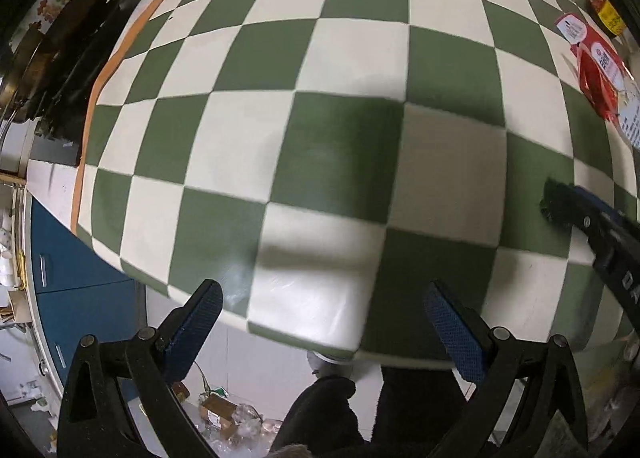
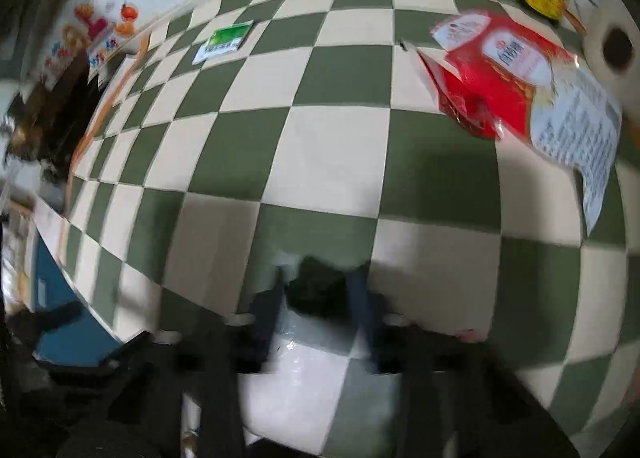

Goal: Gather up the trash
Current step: 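Grasp a dark green scrap with the left tool while the right tool grasps the red-white sugar bag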

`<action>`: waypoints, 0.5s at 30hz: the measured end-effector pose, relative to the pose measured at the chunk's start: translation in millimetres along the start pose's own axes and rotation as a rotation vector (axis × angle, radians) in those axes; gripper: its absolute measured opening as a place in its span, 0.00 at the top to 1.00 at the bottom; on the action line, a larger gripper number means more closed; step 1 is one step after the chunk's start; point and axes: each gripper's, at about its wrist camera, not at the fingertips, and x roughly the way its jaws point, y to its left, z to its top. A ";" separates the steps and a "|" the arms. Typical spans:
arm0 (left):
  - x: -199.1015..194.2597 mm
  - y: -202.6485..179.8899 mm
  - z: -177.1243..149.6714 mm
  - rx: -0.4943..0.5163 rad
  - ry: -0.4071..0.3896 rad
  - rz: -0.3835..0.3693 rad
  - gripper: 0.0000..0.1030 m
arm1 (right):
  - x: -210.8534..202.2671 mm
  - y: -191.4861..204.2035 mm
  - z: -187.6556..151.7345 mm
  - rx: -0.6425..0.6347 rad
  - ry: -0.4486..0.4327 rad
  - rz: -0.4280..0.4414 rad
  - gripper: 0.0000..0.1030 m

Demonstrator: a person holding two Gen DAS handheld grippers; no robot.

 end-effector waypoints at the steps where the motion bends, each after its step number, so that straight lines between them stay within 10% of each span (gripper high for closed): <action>1: -2.4 -5.8 4.8 0.004 -0.003 -0.002 0.00 | 0.6 -4.8 2.0 0.010 0.016 0.026 0.75; 3: -8.7 -20.8 15.7 0.017 -0.021 -0.044 0.00 | -2.4 -21.7 6.0 0.067 0.059 0.096 0.73; 7: -22.6 -59.9 27.3 0.090 -0.065 -0.115 0.01 | -39.1 -88.8 7.8 0.263 -0.020 0.175 0.37; 15: -25.9 -165.1 21.5 0.357 -0.039 -0.264 0.05 | -81.6 -204.7 13.2 0.491 -0.122 0.038 0.37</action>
